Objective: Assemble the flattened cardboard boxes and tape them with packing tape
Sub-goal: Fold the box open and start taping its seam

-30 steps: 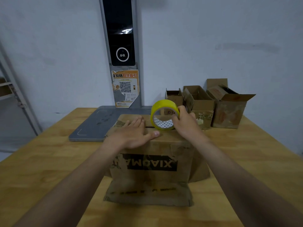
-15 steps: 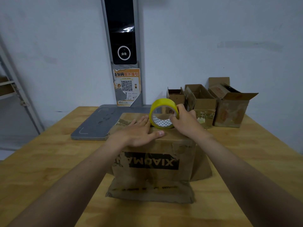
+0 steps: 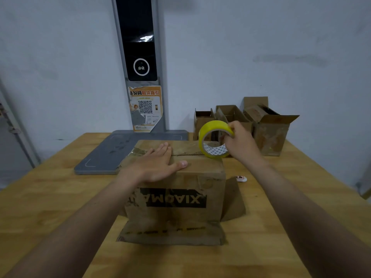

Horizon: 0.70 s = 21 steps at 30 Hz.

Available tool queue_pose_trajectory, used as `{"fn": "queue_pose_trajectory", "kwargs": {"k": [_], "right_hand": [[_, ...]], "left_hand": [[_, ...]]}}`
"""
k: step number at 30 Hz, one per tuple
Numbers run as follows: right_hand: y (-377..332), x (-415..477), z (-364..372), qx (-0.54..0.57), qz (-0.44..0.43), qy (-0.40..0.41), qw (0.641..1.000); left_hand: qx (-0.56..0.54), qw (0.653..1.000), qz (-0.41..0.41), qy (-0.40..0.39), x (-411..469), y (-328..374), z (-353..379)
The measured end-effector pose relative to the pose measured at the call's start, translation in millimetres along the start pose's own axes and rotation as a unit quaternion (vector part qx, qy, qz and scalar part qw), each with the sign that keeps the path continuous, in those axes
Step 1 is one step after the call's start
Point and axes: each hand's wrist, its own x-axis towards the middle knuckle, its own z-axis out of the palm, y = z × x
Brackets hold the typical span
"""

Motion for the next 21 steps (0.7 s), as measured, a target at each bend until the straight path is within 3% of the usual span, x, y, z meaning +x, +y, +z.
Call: {"fn": "queue_pose_trajectory", "kwargs": {"k": [4,8,13,21], "right_hand": [[4,-15,20,0.09,0.043,0.023,0.995],[6,-13,26,0.078,0.011,0.044,0.996],[-1,-11,26,0.014,-0.024,0.006,1.0],[-10,0,6,-0.009,-0.021,-0.043,0.999]], "left_hand": [[-0.001,1.0,-0.026,-0.012,3,4,-2],[0.001,1.0,0.002,-0.001,12,32,-1],[-0.018,0.998,0.065,-0.002,24,67,-5],[-0.029,0.999,0.044,-0.011,27,62,-3]]}}
